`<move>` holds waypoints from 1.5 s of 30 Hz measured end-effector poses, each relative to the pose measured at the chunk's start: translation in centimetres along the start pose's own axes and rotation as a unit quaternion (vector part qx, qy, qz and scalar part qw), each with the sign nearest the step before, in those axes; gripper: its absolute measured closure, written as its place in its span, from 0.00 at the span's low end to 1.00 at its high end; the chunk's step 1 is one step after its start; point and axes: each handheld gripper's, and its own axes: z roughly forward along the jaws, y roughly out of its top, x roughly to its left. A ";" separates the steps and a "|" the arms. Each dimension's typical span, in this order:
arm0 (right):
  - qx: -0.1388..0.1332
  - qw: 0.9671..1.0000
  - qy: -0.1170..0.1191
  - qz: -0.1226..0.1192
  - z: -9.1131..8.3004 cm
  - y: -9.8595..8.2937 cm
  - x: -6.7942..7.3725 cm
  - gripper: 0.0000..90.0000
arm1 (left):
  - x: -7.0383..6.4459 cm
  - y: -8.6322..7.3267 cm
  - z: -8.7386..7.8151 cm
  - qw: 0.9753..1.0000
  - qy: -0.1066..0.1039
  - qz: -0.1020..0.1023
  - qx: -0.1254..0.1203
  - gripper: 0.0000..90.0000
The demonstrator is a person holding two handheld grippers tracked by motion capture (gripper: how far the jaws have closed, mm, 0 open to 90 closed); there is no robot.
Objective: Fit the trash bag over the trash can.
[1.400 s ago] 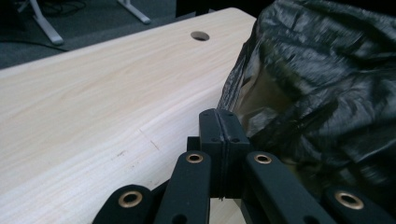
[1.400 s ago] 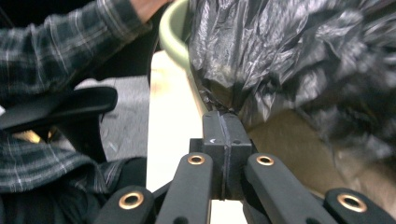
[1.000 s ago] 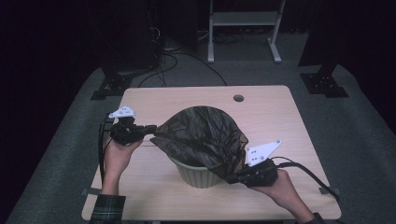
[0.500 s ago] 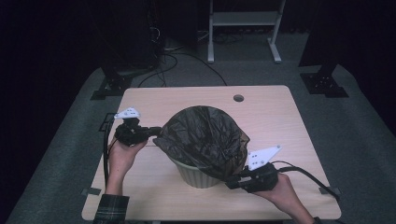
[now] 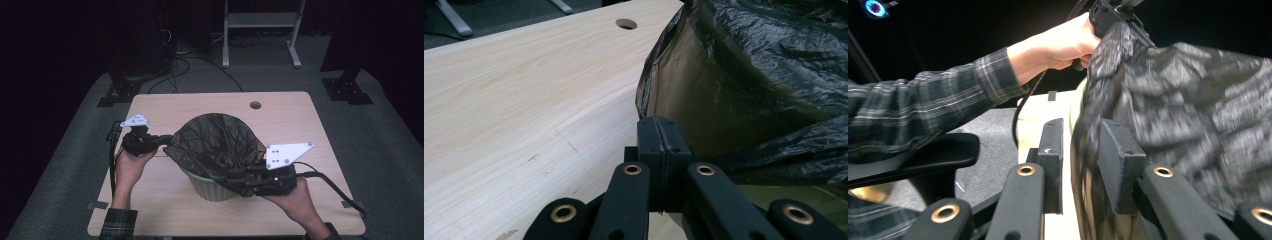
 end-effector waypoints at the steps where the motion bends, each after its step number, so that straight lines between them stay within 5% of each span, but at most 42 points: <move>1: 0.003 1.000 -0.002 0.000 0.5 0.4 0.0 0.77 | 0.0 0.0 0.0 1.000 -0.001 0.001 0.000 1.00; 11: 0.049 0.997 -0.062 0.010 3.9 2.2 -1.5 0.77 | 0.0 0.2 -0.5 1.000 -0.001 0.002 -0.005 1.00; 15: 0.049 0.996 -0.072 0.011 4.1 2.2 -1.6 0.89 | 0.1 0.1 -0.6 1.000 0.000 0.002 -0.005 1.00; 18: 0.039 0.997 -0.065 0.004 3.9 2.3 -1.3 0.99 | 0.1 0.1 -0.6 1.000 -0.001 0.002 -0.004 1.00; 30: 0.014 1.000 -0.017 -0.022 4.5 0.9 1.9 1.00 | 0.1 -0.4 -0.5 1.000 -0.002 -0.001 -0.003 1.00; 38: 0.034 0.997 -0.024 -0.058 6.8 -1.6 3.5 1.00 | 0.0 -0.5 0.0 1.000 -0.011 0.000 -0.002 1.00; 45: 0.055 0.997 -0.016 -0.051 8.6 -4.0 3.6 1.00 | 0.7 -1.2 1.1 1.000 0.009 -0.006 0.015 1.00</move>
